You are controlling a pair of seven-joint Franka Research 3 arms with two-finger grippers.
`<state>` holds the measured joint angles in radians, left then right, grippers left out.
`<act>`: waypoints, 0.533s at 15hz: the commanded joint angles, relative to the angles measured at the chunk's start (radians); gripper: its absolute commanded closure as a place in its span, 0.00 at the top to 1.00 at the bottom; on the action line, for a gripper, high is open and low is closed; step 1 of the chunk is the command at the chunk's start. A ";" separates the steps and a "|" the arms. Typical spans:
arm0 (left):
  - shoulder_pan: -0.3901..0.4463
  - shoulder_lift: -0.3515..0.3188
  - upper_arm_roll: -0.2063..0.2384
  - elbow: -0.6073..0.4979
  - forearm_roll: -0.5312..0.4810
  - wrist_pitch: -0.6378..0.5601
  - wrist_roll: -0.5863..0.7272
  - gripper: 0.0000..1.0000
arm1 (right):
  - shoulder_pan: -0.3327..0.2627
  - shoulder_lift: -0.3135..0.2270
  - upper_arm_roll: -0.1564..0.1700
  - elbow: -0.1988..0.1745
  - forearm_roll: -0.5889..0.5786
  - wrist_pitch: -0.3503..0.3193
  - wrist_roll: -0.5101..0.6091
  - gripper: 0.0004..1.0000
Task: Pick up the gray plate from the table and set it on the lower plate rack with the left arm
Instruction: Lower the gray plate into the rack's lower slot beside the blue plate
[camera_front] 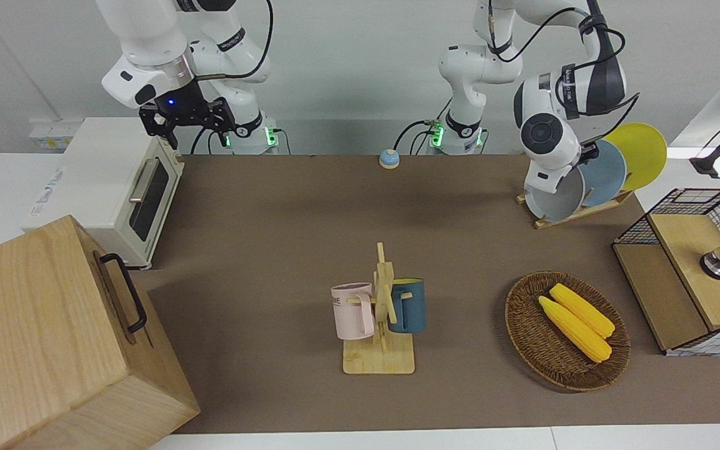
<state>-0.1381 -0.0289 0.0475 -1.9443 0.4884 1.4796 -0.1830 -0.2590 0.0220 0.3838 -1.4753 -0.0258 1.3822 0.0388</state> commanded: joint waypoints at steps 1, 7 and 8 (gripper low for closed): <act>0.005 -0.002 0.047 0.094 -0.169 0.004 0.121 0.72 | -0.023 -0.002 0.021 0.007 -0.006 -0.011 0.012 0.98; 0.005 0.000 0.094 0.212 -0.418 0.001 0.185 0.90 | -0.023 -0.004 0.021 0.007 -0.006 -0.011 0.012 0.98; 0.005 0.000 0.095 0.223 -0.433 0.001 0.183 0.99 | -0.023 -0.002 0.021 0.007 -0.006 -0.011 0.012 0.98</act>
<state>-0.1365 -0.0320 0.1301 -1.7607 0.1291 1.4802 -0.0202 -0.2590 0.0220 0.3838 -1.4753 -0.0258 1.3822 0.0388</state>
